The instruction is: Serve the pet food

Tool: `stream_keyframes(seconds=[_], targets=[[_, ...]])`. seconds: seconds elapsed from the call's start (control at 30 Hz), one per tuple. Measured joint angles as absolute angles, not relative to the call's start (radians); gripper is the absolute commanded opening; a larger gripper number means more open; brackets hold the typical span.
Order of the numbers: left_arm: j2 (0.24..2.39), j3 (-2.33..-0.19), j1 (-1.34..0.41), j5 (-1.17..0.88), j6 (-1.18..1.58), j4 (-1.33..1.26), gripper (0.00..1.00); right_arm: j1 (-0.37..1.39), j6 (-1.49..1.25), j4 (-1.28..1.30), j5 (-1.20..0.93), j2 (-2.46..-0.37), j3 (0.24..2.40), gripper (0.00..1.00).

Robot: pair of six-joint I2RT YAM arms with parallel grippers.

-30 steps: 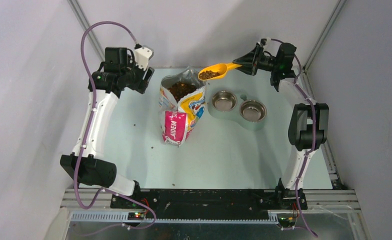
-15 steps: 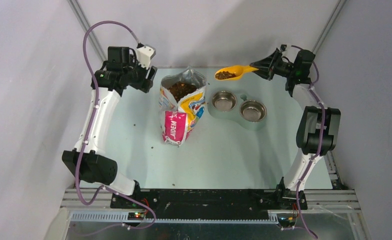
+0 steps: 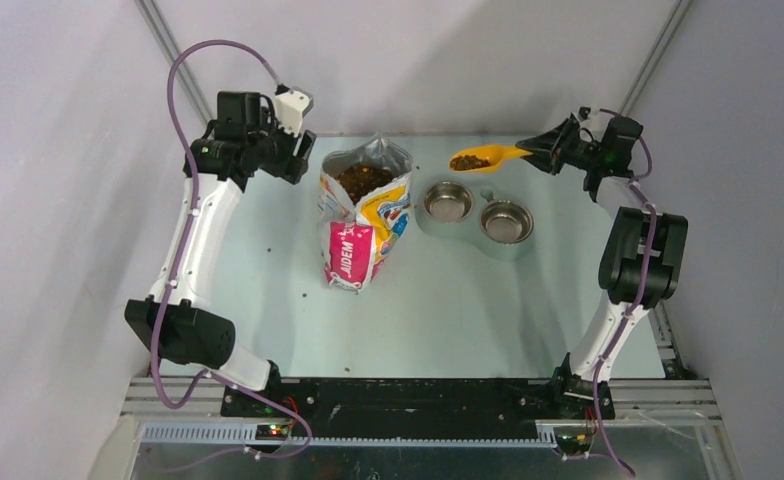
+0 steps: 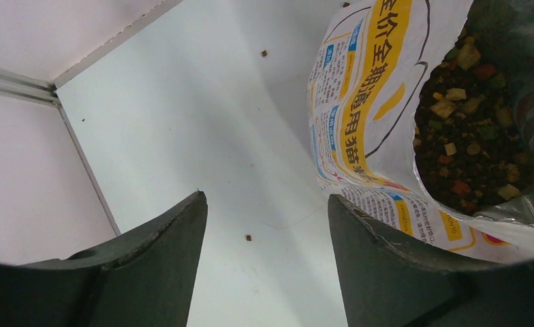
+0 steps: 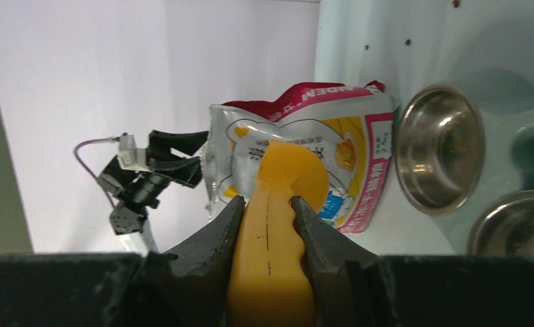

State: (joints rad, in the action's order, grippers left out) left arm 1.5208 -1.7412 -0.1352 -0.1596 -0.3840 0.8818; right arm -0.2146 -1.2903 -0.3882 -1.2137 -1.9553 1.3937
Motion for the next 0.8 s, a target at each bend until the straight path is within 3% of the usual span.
stream_keyframes(seconds=[0.4,0.8], targets=[[1.515,-1.740,-0.135,-0.162,-0.374,0.876,0.72,-0.189,-0.958,-0.057,-1.100,-1.980,1.401,0.00],[1.449,-1.713,-0.136,-0.171,-0.374,0.874,0.72,-0.089,-0.627,0.315,-0.846,-2.012,1.574,0.00]])
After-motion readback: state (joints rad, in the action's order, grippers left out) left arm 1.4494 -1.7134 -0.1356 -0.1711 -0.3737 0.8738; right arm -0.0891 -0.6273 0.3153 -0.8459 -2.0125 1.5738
